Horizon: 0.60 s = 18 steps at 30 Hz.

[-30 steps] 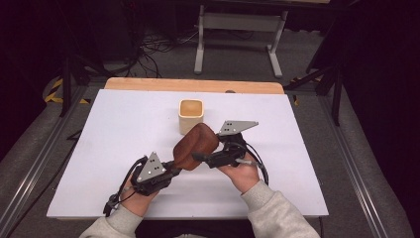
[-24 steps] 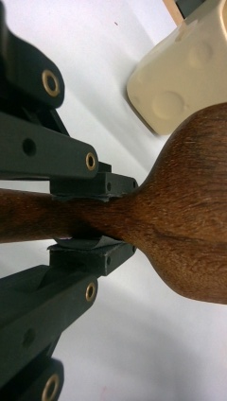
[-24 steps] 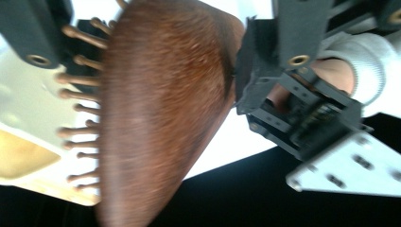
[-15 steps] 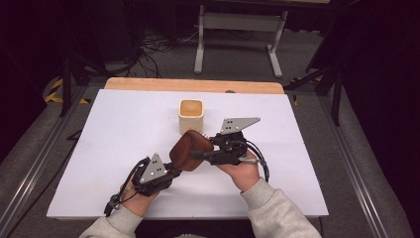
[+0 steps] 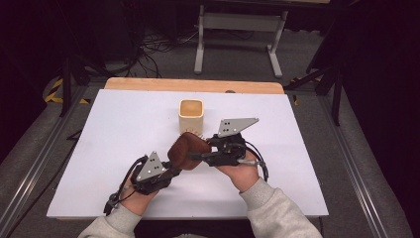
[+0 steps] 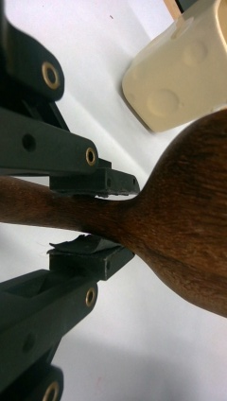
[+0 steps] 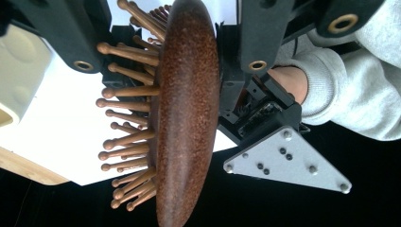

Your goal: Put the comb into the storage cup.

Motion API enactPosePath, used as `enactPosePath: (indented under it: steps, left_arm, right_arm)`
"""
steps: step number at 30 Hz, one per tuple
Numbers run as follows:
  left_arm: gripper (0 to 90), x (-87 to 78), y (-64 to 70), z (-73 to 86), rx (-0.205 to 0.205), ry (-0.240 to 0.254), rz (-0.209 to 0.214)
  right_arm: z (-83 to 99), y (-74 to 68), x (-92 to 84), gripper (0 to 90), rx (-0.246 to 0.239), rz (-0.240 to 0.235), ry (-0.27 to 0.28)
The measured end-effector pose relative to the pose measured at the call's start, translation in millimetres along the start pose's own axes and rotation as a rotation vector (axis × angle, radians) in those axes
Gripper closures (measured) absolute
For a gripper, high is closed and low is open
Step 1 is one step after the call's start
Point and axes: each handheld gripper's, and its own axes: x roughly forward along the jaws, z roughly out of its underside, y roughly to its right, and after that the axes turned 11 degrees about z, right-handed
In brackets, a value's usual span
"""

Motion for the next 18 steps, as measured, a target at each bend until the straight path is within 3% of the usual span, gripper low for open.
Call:
enactPosePath:
  steps: [5,11,15,18]
  left_arm:
    - [49.8,-7.6,-6.7,0.2,-0.019,0.051,-0.002]
    - [17.2,-21.4,-19.0,2.2,-0.042,0.122,0.000]
    - [5.1,-30.4,-27.3,6.0,-0.068,0.149,-0.025]
    - [2.8,-37.2,-31.7,9.3,-0.073,0.163,-0.041]
  right_arm:
    - [-8.2,-2.3,-1.8,60.4,-0.029,0.014,0.000]
    - [-21.0,-0.7,-8.1,60.4,-0.048,0.033,0.014]
    - [-31.2,0.3,-12.8,60.3,-0.060,0.042,0.024]
    - [-39.0,1.2,-15.8,60.3,-0.071,0.050,0.031]
